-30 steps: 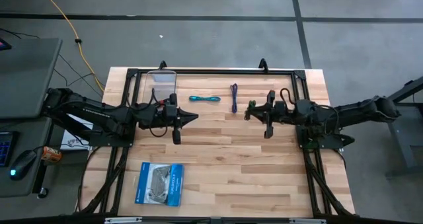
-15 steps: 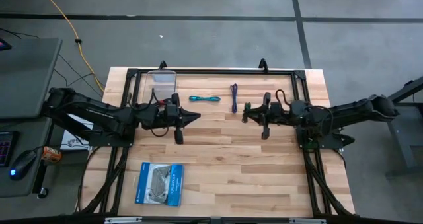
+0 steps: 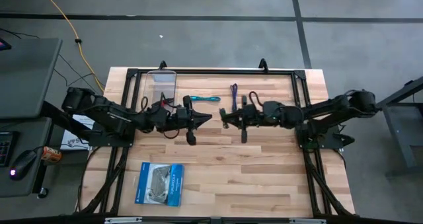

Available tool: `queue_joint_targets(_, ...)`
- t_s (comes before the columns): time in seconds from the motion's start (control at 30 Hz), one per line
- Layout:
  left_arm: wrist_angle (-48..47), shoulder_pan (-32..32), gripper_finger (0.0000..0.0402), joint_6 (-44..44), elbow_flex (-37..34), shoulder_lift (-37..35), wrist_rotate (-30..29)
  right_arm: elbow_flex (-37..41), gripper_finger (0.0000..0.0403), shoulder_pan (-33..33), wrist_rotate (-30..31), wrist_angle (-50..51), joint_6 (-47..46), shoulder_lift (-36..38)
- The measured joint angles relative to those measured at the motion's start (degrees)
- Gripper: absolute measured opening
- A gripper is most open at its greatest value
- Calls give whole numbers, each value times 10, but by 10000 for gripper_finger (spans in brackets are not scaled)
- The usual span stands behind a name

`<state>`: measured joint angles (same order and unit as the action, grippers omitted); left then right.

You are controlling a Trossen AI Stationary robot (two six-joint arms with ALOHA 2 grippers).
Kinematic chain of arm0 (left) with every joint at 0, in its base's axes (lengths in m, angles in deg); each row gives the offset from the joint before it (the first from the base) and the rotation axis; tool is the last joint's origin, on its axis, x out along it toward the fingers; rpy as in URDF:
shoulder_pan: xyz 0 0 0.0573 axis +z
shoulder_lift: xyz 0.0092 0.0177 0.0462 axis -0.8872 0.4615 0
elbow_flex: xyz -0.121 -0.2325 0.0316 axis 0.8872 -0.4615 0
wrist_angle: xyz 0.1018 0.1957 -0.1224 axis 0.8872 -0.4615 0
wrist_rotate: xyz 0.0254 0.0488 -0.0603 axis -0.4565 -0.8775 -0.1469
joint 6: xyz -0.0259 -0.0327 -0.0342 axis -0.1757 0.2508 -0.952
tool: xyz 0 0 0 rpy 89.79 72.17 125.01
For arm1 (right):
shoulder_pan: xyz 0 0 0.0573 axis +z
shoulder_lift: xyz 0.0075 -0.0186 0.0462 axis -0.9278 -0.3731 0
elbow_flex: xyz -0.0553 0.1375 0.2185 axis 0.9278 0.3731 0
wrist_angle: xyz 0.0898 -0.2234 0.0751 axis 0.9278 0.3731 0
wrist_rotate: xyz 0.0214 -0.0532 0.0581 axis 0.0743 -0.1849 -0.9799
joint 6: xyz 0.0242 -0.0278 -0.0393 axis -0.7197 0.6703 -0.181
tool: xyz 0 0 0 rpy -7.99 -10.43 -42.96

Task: Pick and place USB-C Cables
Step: Put the green USB cable into the transparent bin

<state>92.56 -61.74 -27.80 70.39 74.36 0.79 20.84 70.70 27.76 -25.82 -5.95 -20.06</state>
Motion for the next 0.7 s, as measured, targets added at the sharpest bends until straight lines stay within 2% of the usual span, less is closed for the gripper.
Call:
queue_joint_targets(0.13, 1, 0, 12, 0, 0, 0, 35, -20, 5, 1, -7, 1, -2, -32)
queue_joint_targets(0.27, -2, -3, 41, -1, 0, 0, 71, -37, 5, 1, -10, 6, -2, -53)
queue_joint_targets(0.7, -15, -5, 199, -2, 0, 0, 68, -39, 5, 1, -36, 15, 2, -50)
